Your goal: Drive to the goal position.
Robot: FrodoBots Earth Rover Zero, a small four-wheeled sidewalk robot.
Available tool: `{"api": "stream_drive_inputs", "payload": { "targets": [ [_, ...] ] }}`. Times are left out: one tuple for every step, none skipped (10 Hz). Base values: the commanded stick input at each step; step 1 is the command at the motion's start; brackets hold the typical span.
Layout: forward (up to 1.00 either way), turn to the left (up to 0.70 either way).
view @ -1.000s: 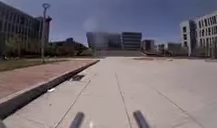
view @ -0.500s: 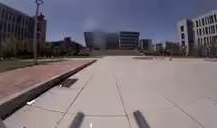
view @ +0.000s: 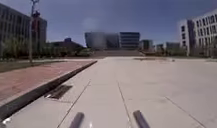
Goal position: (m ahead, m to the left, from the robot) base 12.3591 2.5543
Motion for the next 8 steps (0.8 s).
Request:
{"api": "stream_drive_inputs", "payload": {
  "targets": [
    [1.0, 0.0],
    [1.0, 0.0],
    [1.0, 0.0],
    [1.0, 0.0],
    [1.0, 0.0],
    [1.0, 0.0],
    [1.0, 0.0],
    [1.0, 0.0]
  ]
}}
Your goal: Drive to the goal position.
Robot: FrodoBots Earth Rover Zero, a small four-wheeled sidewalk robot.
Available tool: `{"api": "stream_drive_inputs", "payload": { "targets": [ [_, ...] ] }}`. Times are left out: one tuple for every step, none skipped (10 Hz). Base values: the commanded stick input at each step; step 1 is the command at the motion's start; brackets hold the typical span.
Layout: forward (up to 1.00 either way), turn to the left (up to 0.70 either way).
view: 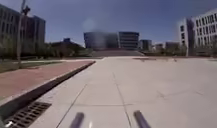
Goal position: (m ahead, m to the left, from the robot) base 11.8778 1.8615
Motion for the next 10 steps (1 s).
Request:
{"api": "stream_drive_inputs", "payload": {
  "targets": [
    [1.0, 0.0],
    [1.0, 0.0],
    [1.0, 0.0],
    [1.0, 0.0],
    [1.0, 0.0],
    [1.0, 0.0],
    [1.0, -0.01],
    [1.0, -0.26],
    [1.0, -0.27],
    [1.0, -0.09]
  ]
}}
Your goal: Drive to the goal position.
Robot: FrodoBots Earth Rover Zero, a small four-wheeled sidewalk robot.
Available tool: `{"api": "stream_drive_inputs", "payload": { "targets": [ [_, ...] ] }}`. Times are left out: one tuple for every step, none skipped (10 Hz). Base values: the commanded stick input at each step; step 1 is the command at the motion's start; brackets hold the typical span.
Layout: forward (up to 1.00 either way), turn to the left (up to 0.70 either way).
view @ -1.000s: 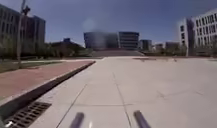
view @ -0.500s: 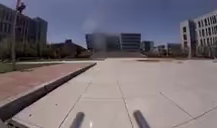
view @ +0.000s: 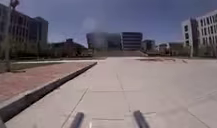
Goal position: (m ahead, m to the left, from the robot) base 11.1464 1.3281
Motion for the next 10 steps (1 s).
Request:
{"api": "stream_drive_inputs", "payload": {
  "targets": [
    [1.0, 0.0],
    [1.0, 0.0],
    [1.0, 0.0],
    [1.0, 0.0],
    [1.0, 0.0],
    [1.0, 0.0],
    [1.0, 0.0],
    [1.0, -0.23],
    [1.0, -0.27],
    [1.0, -0.21]
  ]
}}
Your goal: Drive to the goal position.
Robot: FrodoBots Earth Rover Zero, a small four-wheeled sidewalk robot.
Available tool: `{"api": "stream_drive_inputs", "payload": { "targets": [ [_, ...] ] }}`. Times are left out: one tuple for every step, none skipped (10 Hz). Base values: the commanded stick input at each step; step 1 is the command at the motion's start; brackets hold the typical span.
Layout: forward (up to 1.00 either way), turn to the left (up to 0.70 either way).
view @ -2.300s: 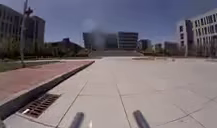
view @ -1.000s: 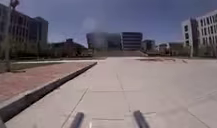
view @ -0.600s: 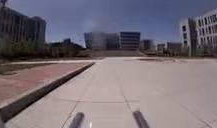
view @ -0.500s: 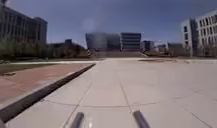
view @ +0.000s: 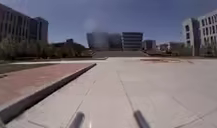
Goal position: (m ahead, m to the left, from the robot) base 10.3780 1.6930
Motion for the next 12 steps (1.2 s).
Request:
{"api": "stream_drive_inputs", "payload": {
  "targets": [
    [1.0, 0.0],
    [1.0, 0.0],
    [1.0, 0.0],
    [1.0, 0.0],
    [1.0, 0.0],
    [1.0, 0.0],
    [1.0, 0.0],
    [1.0, 0.0],
    [1.0, 0.0],
    [1.0, 0.0],
    [1.0, 0.0],
    [1.0, 0.0]
  ]
}}
